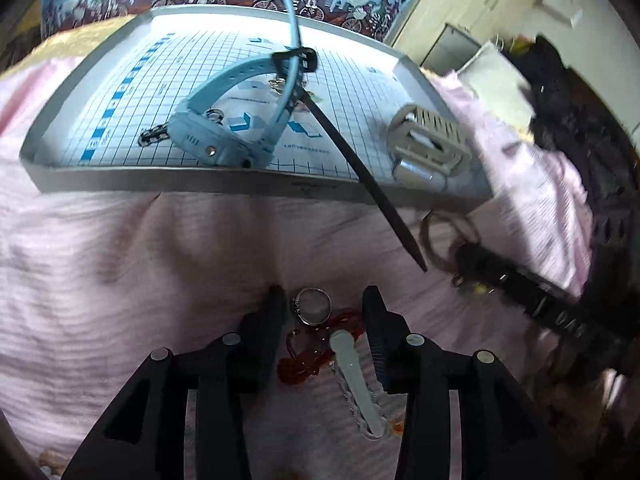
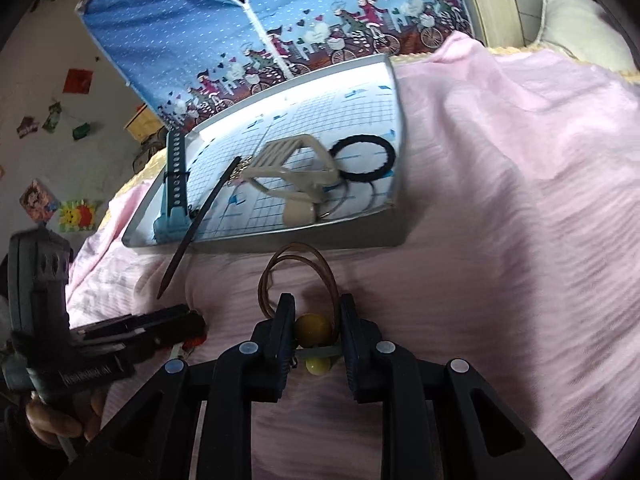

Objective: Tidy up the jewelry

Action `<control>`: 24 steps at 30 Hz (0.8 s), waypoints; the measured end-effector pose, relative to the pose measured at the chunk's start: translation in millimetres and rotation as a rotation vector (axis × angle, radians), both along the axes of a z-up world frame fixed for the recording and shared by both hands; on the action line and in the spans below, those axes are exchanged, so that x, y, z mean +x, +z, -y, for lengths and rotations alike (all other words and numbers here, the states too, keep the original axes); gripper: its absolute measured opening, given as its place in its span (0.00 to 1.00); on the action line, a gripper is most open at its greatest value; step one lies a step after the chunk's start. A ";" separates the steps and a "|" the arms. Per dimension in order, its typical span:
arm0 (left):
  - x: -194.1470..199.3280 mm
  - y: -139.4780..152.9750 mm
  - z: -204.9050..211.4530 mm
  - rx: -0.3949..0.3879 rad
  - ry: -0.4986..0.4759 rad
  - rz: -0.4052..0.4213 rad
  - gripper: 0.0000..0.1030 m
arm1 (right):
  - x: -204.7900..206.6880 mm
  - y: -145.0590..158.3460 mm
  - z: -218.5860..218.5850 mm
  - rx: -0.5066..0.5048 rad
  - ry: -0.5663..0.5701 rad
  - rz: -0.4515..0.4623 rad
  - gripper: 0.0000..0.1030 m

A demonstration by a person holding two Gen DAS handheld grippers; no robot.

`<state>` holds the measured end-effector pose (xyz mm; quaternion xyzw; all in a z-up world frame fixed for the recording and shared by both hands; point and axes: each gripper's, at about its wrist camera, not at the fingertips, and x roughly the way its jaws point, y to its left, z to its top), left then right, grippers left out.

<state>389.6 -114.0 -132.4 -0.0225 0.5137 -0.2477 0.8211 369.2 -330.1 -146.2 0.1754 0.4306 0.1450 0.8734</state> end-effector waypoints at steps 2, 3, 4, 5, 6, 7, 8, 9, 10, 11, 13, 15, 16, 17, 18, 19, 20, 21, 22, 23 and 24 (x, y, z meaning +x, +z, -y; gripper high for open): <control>-2.7 -1.3 5.4 0.048 -0.007 0.019 0.34 | -0.1 -0.1 0.8 0.006 -0.001 -0.004 0.21; -3.7 -2.4 8.3 0.074 -0.011 0.026 0.34 | -0.4 0.2 0.0 0.001 0.001 -0.003 0.21; -4.4 -3.3 10.2 0.092 -0.012 0.032 0.33 | -0.2 1.0 -1.3 -0.003 0.003 -0.002 0.21; -5.4 -4.3 12.2 0.106 -0.009 0.038 0.29 | -0.1 1.6 -2.6 -0.010 0.007 -0.002 0.21; -6.2 -5.4 12.6 0.124 -0.003 0.044 0.27 | -0.3 1.8 -3.6 -0.015 0.010 -0.001 0.21; -6.2 -6.2 13.1 0.130 0.003 0.047 0.23 | -0.3 1.9 -4.1 -0.018 0.011 -0.002 0.21; -6.0 -6.7 11.1 0.132 0.013 0.047 0.18 | -0.2 1.7 -4.5 -0.020 0.014 -0.003 0.21; -5.4 -7.2 7.7 0.125 0.029 0.045 0.17 | -0.1 1.4 -4.9 -0.021 0.016 -0.005 0.22; -5.5 -6.9 4.5 0.110 0.036 0.041 0.17 | 0.0 1.1 -5.7 -0.020 0.020 -0.007 0.24; -5.3 -7.0 1.9 0.091 0.047 0.038 0.17 | 0.2 0.6 -6.8 -0.019 0.025 -0.011 0.25; -5.0 -6.2 -2.1 0.062 0.061 0.040 0.17 | 0.8 -0.4 -8.8 -0.020 0.038 -0.014 0.34; -6.0 -5.8 -13.0 -0.001 0.076 0.041 0.17 | 1.4 -0.2 -13.0 -0.021 0.061 -0.013 0.45; -5.5 -5.2 -20.1 -0.048 0.092 0.035 0.17 | 0.9 0.4 -16.2 -0.027 0.076 -0.009 0.53; -4.4 -6.0 -32.1 -0.114 0.121 0.022 0.17 | 0.1 1.1 -20.7 -0.043 0.094 -0.003 0.56; -3.4 -6.8 -41.6 -0.167 0.143 0.010 0.17 | -0.8 1.2 -25.1 -0.064 0.108 0.001 0.61; -2.0 -8.0 -51.3 -0.218 0.166 -0.003 0.16 | -1.6 1.4 -30.3 -0.092 0.122 0.005 0.62; -1.1 -8.8 -57.6 -0.250 0.184 -0.012 0.16 | -3.1 1.2 -35.7 -0.128 0.131 0.012 0.62; -0.6 -9.3 -63.7 -0.273 0.203 -0.015 0.16 | -4.3 0.0 -39.6 -0.158 0.136 0.016 0.62; -0.2 -9.9 -69.4 -0.296 0.219 -0.018 0.16 | -4.9 -1.1 -42.8 -0.184 0.139 0.020 0.62; -0.4 -10.5 -74.1 -0.317 0.232 -0.019 0.16 | -5.0 -2.3 -43.5 -0.193 0.137 0.023 0.62; -0.2 -10.4 -75.8 -0.322 0.237 -0.017 0.16 | -4.3 -3.5 -43.5 -0.197 0.135 0.025 0.62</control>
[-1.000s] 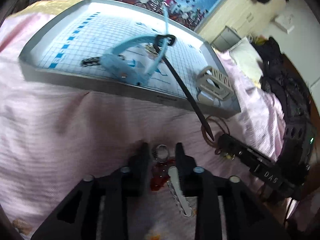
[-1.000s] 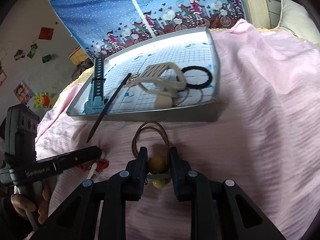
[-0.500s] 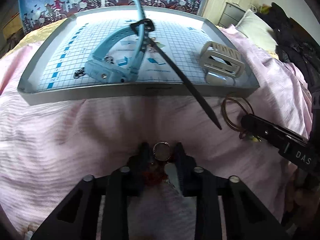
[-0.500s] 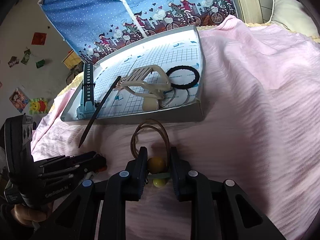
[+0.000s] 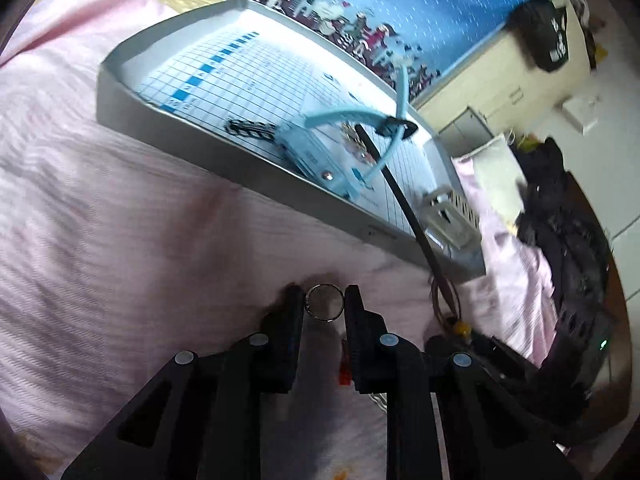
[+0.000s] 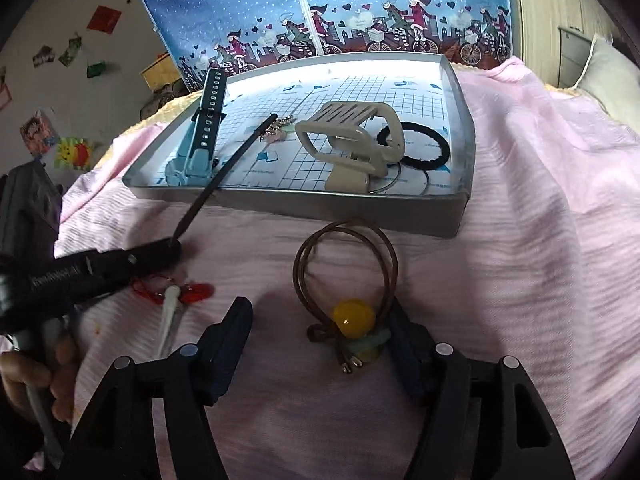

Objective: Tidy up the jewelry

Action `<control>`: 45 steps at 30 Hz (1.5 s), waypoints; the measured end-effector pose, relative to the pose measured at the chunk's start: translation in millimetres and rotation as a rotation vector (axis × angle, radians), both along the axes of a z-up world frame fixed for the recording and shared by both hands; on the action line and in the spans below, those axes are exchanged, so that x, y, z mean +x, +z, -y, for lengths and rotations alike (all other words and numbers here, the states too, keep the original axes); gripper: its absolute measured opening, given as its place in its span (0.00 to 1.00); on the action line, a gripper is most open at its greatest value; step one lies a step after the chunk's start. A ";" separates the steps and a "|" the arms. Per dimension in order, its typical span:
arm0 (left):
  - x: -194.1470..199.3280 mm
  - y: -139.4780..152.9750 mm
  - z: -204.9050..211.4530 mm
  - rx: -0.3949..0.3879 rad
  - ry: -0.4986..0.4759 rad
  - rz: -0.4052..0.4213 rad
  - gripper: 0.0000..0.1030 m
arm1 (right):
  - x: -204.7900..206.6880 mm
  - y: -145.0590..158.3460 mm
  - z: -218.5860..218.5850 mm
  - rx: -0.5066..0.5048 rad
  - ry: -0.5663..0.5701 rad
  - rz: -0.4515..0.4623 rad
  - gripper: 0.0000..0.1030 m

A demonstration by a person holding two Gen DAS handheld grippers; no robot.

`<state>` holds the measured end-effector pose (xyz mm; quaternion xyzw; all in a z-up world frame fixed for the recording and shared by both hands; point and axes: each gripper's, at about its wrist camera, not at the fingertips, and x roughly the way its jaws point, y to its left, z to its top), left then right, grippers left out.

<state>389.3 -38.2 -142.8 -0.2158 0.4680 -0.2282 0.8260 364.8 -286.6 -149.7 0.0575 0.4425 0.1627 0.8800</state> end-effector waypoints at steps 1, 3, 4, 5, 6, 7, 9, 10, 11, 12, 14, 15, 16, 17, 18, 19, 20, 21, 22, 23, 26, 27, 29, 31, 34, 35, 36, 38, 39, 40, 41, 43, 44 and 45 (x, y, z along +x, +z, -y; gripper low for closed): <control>-0.2 0.2 -0.6 -0.002 0.002 0.005 0.16 | 0.0 -0.9 0.6 -0.002 -0.005 0.003 0.61; -2.2 1.8 -1.4 0.007 0.001 0.016 0.16 | 0.8 -1.9 2.8 -0.013 -0.023 0.010 0.51; -3.5 2.5 -1.3 0.015 0.000 0.023 0.16 | 0.8 -2.3 4.5 -0.012 -0.033 0.013 0.45; -3.7 3.5 -2.1 0.019 -0.001 0.026 0.16 | 1.0 -2.8 6.7 -0.006 -0.043 0.016 0.42; -2.8 3.3 0.9 0.022 -0.001 0.029 0.16 | 1.2 -2.9 8.8 0.003 -0.049 0.017 0.34; -4.6 4.2 1.1 0.022 -0.001 0.033 0.16 | 1.6 -2.9 11.7 0.018 -0.052 0.018 0.26; -4.2 4.3 2.6 0.015 0.000 0.037 0.16 | 1.6 -1.7 15.3 0.045 -0.055 0.022 0.25; -4.9 3.8 4.9 0.007 0.000 0.039 0.16 | 0.6 -0.3 16.0 0.053 -0.056 0.029 0.25; -5.8 4.0 3.9 -0.007 -0.001 0.043 0.16 | -0.8 2.3 16.2 0.061 -0.054 0.041 0.25; -6.4 4.8 3.4 -0.019 -0.002 0.047 0.16 | -2.4 5.8 16.0 0.070 -0.048 0.057 0.25; -9.0 6.0 -1.8 -0.060 -0.006 0.059 0.16 | -6.2 14.1 14.0 0.070 -0.040 0.096 0.25; -9.7 7.2 -3.8 -0.077 -0.007 0.064 0.16 | -8.0 17.5 12.7 0.071 -0.034 0.113 0.25; -10.4 8.1 -6.2 -0.091 -0.004 0.069 0.16 | -10.4 22.4 10.9 0.068 -0.026 0.137 0.25; -10.5 8.5 -7.2 -0.098 -0.002 0.070 0.16 | -12.1 25.3 9.6 0.065 -0.022 0.152 0.25; -10.3 9.6 -7.6 -0.106 0.000 0.070 0.16 | -13.8 27.9 8.4 0.061 -0.019 0.167 0.25; -10.7 10.1 -8.8 -0.111 0.005 0.073 0.16 | -15.6 31.2 7.3 0.062 -0.014 0.185 0.25; -11.2 11.7 -9.6 -0.114 0.013 0.077 0.16 | -16.6 32.4 6.7 0.063 -0.012 0.195 0.25; -12.0 15.3 -11.2 -0.123 0.019 0.086 0.16 | -17.0 34.4 6.5 0.064 -0.011 0.206 0.25; -12.8 21.7 -12.8 -0.127 0.028 0.105 0.16 | -17.6 36.2 6.3 0.069 -0.009 0.218 0.25; -13.1 27.2 -13.6 -0.120 0.036 0.124 0.16 | -17.8 38.5 6.4 0.076 -0.009 0.233 0.25; -5.8 45.3 -11.2 -0.089 0.060 0.177 0.16 | -16.1 44.6 5.5 0.079 0.001 0.281 0.25; -1.2 50.6 -8.5 -0.059 0.070 0.193 0.16 | -14.0 45.3 5.3 0.078 0.005 0.292 0.25; 7.0 56.6 -1.2 0.001 0.077 0.219 0.16 | -6.4 45.1 6.0 0.076 0.006 0.303 0.25; 16.5 60.7 6.5 0.056 0.086 0.235 0.16 | 5.7 42.3 7.5 0.086 -0.003 0.297 0.25; 29.8 59.3 8.7 0.110 0.123 0.236 0.16 | 24.0 36.4 9.7 0.111 -0.010 0.271 0.25; 34.2 57.3 8.1 0.123 0.139 0.234 0.16 | 30.8 33.9 9.1 0.120 -0.005 0.258 0.25; 39.4 55.1 5.9 0.133 0.163 0.227 0.16 | 35.6 32.1 8.2 0.122 -0.003 0.248 0.25; 47.1 49.2 0.4 0.142 0.197 0.207 0.16 | 46.1 28.1 5.5 0.134 -0.008 0.229 0.25; 50.8 46.9 -1.5 0.149 0.208 0.199 0.16 | 49.8 25.9 5.3 0.143 -0.011 0.220 0.25; 55.0 43.3 -2.9 0.163 0.218 0.189 0.16 | 53.7 23.5 4.6 0.153 -0.014 0.206 0.25; 57.3 41.3 -3.8 0.175 0.222 0.182 0.16 | 56.5 21.0 4.2 0.157 -0.020 0.194 0.25; 61.7 34.4 -4.1 0.203 0.222 0.156 0.16 | 57.3 19.2 4.1 0.150 -0.024 0.189 0.25; 63.0 33.2 -4.0 0.213 0.221 0.147 0.16 | 57.9 19.1 4.3 0.150 -0.021 0.183 0.25; 64.0 30.7 -3.9 0.217 0.219 0.140 0.16 | 57.9 19.0 5.0 0.150 -0.022 0.179 0.25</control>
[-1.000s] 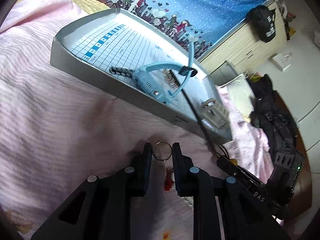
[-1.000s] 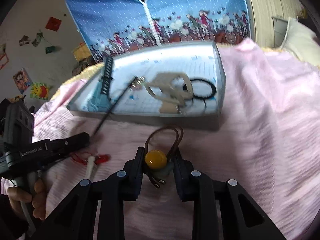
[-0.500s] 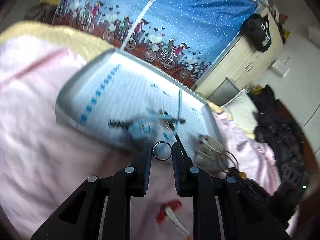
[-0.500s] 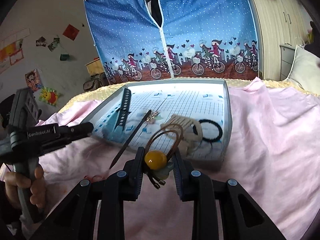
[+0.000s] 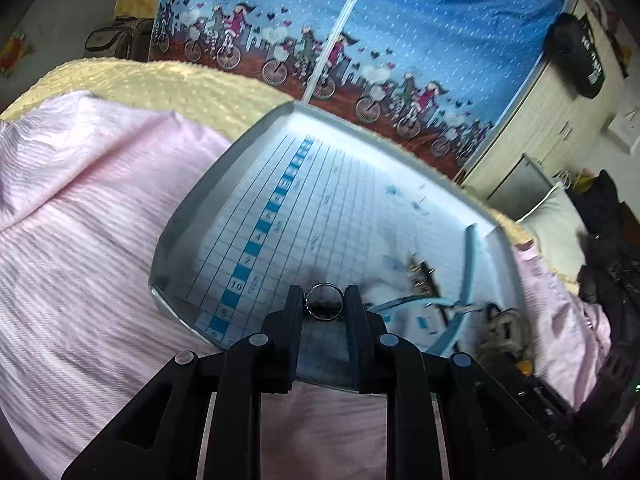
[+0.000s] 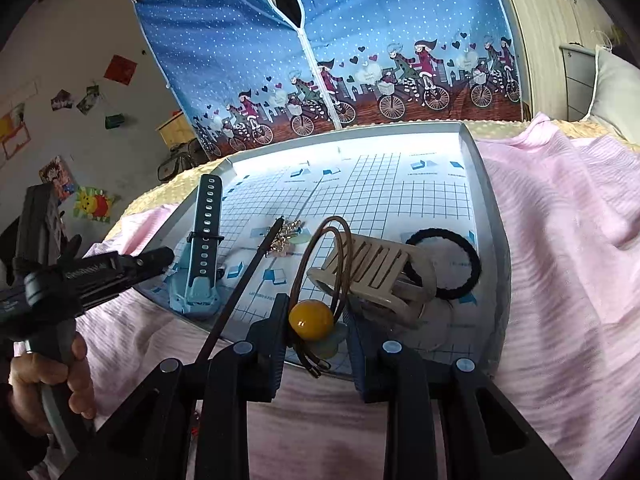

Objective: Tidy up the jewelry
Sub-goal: 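Lower the ring into the tray with the left tool while the right tool releases the hair tie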

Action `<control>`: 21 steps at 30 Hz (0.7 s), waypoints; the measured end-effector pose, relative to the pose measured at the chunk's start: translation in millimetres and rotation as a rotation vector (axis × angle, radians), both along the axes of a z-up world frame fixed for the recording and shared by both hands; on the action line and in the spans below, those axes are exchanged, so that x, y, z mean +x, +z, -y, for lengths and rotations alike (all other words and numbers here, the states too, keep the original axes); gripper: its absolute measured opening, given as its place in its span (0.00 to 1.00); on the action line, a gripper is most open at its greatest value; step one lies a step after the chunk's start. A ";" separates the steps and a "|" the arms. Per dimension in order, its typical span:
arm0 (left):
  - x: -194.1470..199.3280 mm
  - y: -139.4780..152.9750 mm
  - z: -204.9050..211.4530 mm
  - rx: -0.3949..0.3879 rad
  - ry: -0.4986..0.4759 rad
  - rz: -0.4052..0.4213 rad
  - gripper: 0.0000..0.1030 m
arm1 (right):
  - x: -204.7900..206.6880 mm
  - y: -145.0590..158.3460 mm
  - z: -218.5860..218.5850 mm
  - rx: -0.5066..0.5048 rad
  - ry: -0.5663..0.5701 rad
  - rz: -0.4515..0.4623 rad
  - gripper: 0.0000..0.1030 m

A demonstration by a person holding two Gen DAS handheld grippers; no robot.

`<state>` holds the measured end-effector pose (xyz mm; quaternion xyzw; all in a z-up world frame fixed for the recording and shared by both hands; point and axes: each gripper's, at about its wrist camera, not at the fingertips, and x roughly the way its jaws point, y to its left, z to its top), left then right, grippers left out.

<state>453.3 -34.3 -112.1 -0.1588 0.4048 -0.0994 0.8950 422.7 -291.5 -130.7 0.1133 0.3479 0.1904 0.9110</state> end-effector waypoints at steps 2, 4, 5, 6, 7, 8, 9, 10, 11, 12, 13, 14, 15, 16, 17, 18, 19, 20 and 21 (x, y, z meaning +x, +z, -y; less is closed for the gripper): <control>0.4 -4.3 2.0 0.004 -0.002 -0.012 0.16 | -0.8 -0.1 0.0 -0.008 -0.004 -0.001 0.25; -1.0 -7.2 4.3 0.014 -0.004 -0.019 0.17 | 0.8 -0.3 0.1 -0.014 -0.003 -0.002 0.26; -1.1 -7.0 5.2 0.022 -0.004 -0.016 0.17 | 0.9 -0.3 0.1 -0.017 -0.001 -0.004 0.26; -0.9 -5.9 5.5 0.026 -0.003 -0.016 0.17 | 1.1 -0.4 0.2 -0.019 -0.001 -0.005 0.27; -0.6 -5.6 5.9 0.032 -0.002 -0.017 0.20 | 1.3 -0.3 0.0 -0.020 0.000 -0.005 0.30; -2.0 -4.5 6.7 0.041 -0.002 -0.017 0.25 | 1.4 0.0 0.0 -0.021 -0.002 -0.004 0.33; -3.9 -2.5 7.7 0.053 0.000 -0.012 0.28 | 0.4 0.1 -0.4 -0.022 -0.005 -0.002 0.40; -6.7 -0.4 9.5 0.068 -0.001 -0.004 0.36 | -1.1 1.0 1.0 -0.019 -0.010 0.003 0.48; -9.8 2.3 11.6 0.081 -0.007 0.007 0.47 | -2.8 1.9 1.2 -0.019 -0.015 0.006 0.51; -12.0 5.1 13.5 0.093 -0.013 0.015 0.53 | -4.2 3.0 2.0 -0.019 -0.020 0.009 0.55; -16.7 8.7 16.4 0.113 -0.019 0.024 0.64 | -6.2 4.9 3.8 -0.020 -0.026 0.013 0.57; -19.7 11.4 18.4 0.132 -0.019 0.030 0.69 | -8.3 6.9 4.4 -0.022 -0.032 0.016 0.58; -23.9 13.8 20.3 0.153 -0.019 0.036 0.71 | -11.0 8.9 5.9 -0.022 -0.039 0.021 0.63; -29.0 16.3 22.1 0.173 -0.019 0.041 0.74 | -15.3 12.0 8.4 -0.020 -0.049 0.031 0.70; -35.4 19.1 23.7 0.196 -0.020 0.051 0.78 | -18.3 14.5 9.8 -0.018 -0.056 0.038 0.75; -41.0 21.4 24.8 0.214 -0.018 0.065 0.82 | -22.6 18.3 11.1 -0.015 -0.062 0.050 0.81; -51.2 25.2 25.8 0.239 -0.012 0.092 0.88 | -27.4 22.6 12.7 -0.012 -0.068 0.064 0.84; -60.7 29.4 25.6 0.251 -0.005 0.117 0.94 | -33.3 28.1 14.7 -0.009 -0.072 0.078 0.85; -67.5 32.5 25.0 0.255 0.000 0.139 0.95 | -38.3 33.1 16.2 -0.009 -0.076 0.089 0.91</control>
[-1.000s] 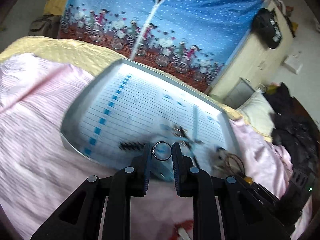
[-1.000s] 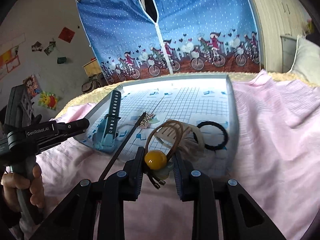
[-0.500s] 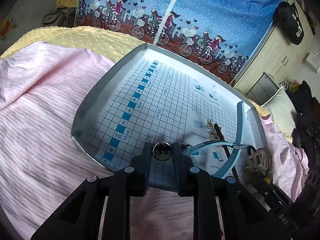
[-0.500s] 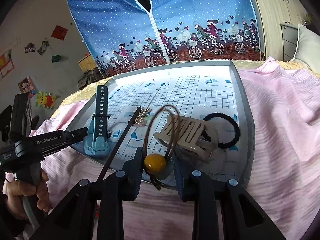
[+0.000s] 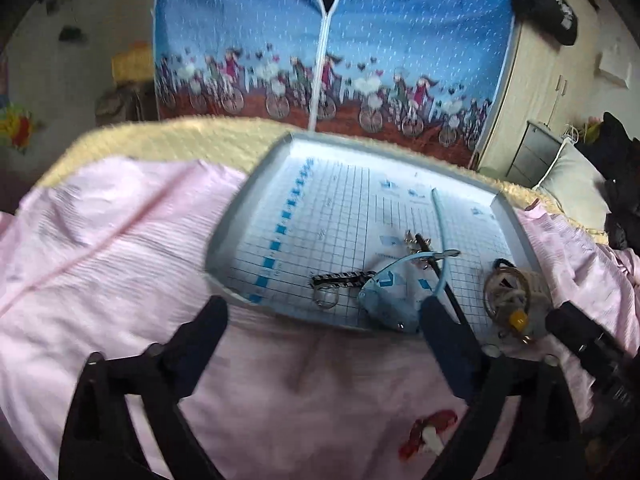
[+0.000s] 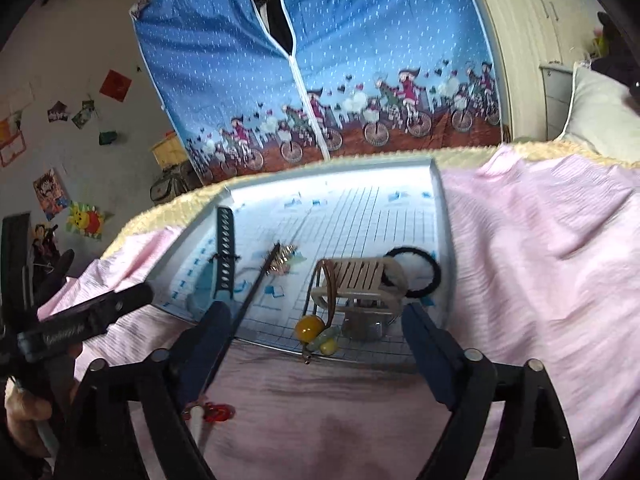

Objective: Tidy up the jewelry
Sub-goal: 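Lower the ring into the tray with the left tool while the right tool releases the hair tie, then open and withdraw both tools from the tray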

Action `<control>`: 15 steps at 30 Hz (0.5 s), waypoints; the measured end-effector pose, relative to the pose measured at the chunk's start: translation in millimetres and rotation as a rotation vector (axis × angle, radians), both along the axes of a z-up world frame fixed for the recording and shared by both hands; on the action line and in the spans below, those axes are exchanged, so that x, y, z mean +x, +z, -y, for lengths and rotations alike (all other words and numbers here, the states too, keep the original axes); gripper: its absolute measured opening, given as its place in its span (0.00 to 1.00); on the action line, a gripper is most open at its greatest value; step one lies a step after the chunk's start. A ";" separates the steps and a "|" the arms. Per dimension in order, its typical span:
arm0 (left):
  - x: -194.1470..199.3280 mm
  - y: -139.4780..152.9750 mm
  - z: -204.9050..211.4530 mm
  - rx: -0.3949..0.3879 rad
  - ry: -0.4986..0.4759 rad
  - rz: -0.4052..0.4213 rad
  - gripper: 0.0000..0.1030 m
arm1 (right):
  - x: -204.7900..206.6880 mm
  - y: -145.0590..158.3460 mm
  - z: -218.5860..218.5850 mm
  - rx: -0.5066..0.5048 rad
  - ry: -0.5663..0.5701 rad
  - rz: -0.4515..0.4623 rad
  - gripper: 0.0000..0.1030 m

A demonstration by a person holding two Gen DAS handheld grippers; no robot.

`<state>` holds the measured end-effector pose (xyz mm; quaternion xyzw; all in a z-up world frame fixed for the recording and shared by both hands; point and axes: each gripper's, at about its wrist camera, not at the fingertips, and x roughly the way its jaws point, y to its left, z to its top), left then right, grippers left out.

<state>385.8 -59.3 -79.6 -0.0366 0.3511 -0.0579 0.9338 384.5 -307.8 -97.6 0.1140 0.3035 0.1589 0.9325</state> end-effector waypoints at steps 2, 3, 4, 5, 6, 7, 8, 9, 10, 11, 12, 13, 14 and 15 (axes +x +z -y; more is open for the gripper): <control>-21.3 9.4 -3.4 -0.008 0.013 0.063 0.96 | -12.3 11.7 2.2 -0.004 -0.017 0.032 1.00; -30.1 13.6 -4.5 -0.015 0.014 0.083 0.96 | -20.0 17.6 3.7 -0.007 -0.026 0.054 1.00; -40.2 17.9 -6.1 -0.024 0.014 0.101 0.96 | -27.9 23.7 5.1 -0.012 -0.034 0.077 1.00; -51.4 23.5 -6.7 -0.029 0.015 0.118 0.96 | -38.6 31.6 6.5 -0.022 -0.041 0.106 1.00; -60.8 28.6 -6.4 -0.029 0.018 0.132 0.96 | -46.2 36.2 7.2 -0.027 -0.047 0.127 1.00; -70.5 33.9 -6.0 -0.024 0.022 0.148 0.96 | -55.3 42.1 8.5 -0.031 -0.054 0.153 1.00; -83.4 40.0 -5.8 -0.018 0.027 0.165 0.96 | -67.2 48.8 10.0 -0.032 -0.062 0.183 1.00; -90.6 44.6 -4.9 -0.018 0.028 0.174 0.96 | -75.9 52.7 10.7 -0.032 -0.065 0.202 1.00; -99.2 49.9 -5.7 -0.021 0.031 0.184 0.96 | -86.9 58.2 11.2 -0.033 -0.068 0.225 1.00; -110.2 55.1 -5.9 -0.025 0.038 0.197 0.96 | -96.7 62.8 11.3 -0.037 -0.072 0.244 1.00; -121.3 60.1 -6.3 -0.031 0.041 0.210 0.96 | -105.4 66.5 10.8 -0.042 -0.076 0.259 1.00; -129.7 64.3 -7.0 -0.033 0.039 0.217 0.96 | -113.5 70.7 10.6 -0.046 -0.080 0.272 1.00; -141.0 69.1 -6.7 -0.031 0.037 0.224 0.96 | -123.6 74.7 9.8 -0.046 -0.084 0.283 1.00; -147.7 72.4 -5.7 -0.024 0.037 0.224 0.96 | -129.8 77.5 9.4 -0.043 -0.087 0.289 1.00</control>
